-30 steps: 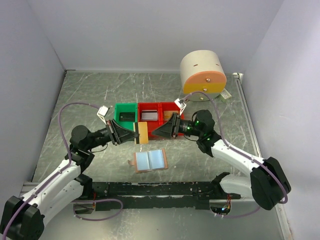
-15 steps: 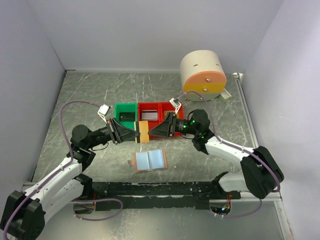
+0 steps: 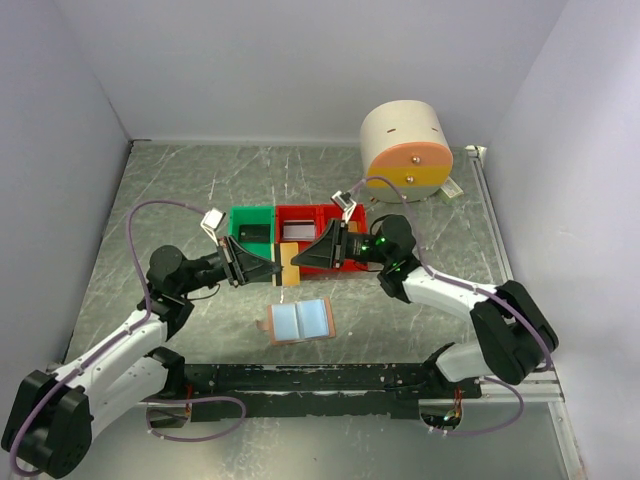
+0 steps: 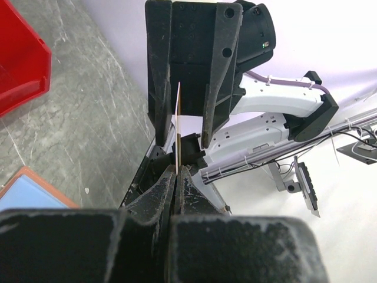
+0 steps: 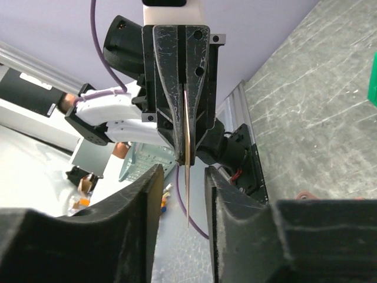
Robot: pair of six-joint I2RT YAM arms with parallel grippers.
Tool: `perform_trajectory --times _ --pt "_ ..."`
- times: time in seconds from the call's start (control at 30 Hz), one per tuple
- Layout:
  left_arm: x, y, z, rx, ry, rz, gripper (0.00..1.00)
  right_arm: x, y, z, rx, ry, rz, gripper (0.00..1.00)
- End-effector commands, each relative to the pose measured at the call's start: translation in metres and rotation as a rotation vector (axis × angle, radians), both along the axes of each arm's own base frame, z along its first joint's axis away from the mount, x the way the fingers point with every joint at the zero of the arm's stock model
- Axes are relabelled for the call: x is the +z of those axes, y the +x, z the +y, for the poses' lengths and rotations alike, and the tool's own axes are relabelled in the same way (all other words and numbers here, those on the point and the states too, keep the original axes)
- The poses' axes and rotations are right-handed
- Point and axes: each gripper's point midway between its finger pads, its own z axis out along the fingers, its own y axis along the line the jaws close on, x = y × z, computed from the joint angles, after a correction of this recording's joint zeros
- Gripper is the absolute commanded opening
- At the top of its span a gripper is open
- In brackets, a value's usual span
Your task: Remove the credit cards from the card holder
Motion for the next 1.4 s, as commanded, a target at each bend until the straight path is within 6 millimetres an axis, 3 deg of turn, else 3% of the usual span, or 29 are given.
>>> perform_trajectory --times 0.0,0.27,0.47,0.53,0.6,0.77,0.83,0.9,1.03,1.23,1.37 --pt "0.016 -0.003 0.0 -0.022 -0.025 -0.078 0.07 0.015 -0.006 0.006 0.05 0.05 -0.036 0.31" --pt "0.012 -0.006 0.001 -0.032 -0.023 -0.063 0.08 0.011 -0.005 0.013 0.041 0.041 -0.021 0.0" --pt "0.002 -0.01 0.002 -0.034 0.015 -0.032 0.26 0.012 -0.002 0.012 0.019 0.047 -0.009 0.0" --pt "-0.001 -0.012 0.003 -0.039 0.02 -0.028 0.27 0.013 -0.002 0.013 0.019 0.048 -0.007 0.0" --pt "-0.002 -0.014 0.003 -0.049 0.029 -0.03 0.26 0.014 -0.003 0.013 0.017 0.049 -0.003 0.0" --pt "-0.003 -0.014 0.003 -0.046 0.036 -0.037 0.08 0.012 -0.005 0.018 0.027 0.032 -0.007 0.0" --pt "-0.004 -0.013 0.003 -0.044 0.037 -0.037 0.07 0.012 -0.007 0.02 0.033 0.032 -0.01 0.01" --pt "-0.005 -0.012 0.002 -0.046 0.038 -0.037 0.07 0.013 -0.008 0.022 0.036 0.033 -0.01 0.11" --pt "-0.005 -0.014 0.002 -0.056 0.034 -0.042 0.07 0.015 -0.005 0.024 0.03 0.042 -0.007 0.21" --pt "-0.005 -0.014 0.003 -0.05 0.029 -0.044 0.07 0.015 -0.007 0.028 0.052 0.053 -0.002 0.11" --pt "-0.005 -0.013 0.003 -0.04 0.024 -0.044 0.07 0.008 -0.005 0.028 0.031 0.03 -0.001 0.09"
